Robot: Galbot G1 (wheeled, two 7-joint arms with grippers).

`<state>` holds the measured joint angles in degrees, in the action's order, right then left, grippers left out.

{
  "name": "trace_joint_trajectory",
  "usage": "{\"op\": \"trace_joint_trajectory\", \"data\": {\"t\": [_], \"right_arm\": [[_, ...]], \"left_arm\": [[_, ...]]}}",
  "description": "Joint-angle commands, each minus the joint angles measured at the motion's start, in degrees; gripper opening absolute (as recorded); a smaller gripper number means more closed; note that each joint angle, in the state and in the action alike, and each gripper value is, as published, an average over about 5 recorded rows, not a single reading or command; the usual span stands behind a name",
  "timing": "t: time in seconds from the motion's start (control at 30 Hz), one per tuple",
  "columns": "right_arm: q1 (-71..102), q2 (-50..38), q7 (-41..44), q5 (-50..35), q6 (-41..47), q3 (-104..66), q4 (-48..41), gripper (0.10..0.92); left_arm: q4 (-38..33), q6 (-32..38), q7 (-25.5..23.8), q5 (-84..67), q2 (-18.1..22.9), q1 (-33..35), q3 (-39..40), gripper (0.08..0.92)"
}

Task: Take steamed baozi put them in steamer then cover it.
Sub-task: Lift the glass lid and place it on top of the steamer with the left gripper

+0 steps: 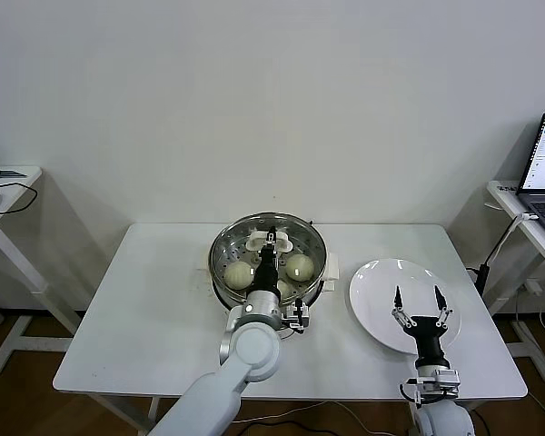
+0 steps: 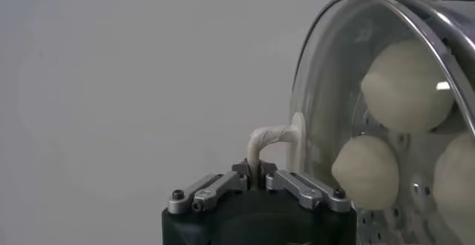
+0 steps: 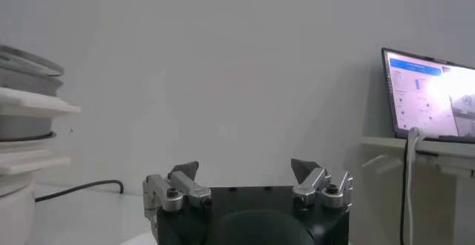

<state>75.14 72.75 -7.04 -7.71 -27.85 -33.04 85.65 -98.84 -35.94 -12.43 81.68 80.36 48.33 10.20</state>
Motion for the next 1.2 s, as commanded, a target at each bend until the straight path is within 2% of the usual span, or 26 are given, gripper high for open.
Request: {"op": "trace_joint_trajectory", "data": {"t": [0.03,0.93,1.03,1.2], "right_arm": [[-0.10,-0.04,-0.06,-0.13,0.01,-0.05,0.15,0.823],[0.02,0.22,0.02,0.08,-0.27,0.15,-0.15,0.823],[0.17,0.22,0.13,0.11,-0.29,0.31,-0.18,0.823],[0.13,0.32,0.20,0.18,-0.25,0.61,-0.08,0.823]], "left_arm": [[0.63,0.16,0.17,0.26,0.09,0.10,-0.07,0.189],[1.16,0.14,-0.05,0.31,0.94,1.01,-1.23,0.194],[0.56,-0.34,0.05,-0.32,0.99,1.18,-1.35,0.243],[-1.70,-0.88,0.08,-1.56,0.18,1.72,-1.33,0.386]]}}
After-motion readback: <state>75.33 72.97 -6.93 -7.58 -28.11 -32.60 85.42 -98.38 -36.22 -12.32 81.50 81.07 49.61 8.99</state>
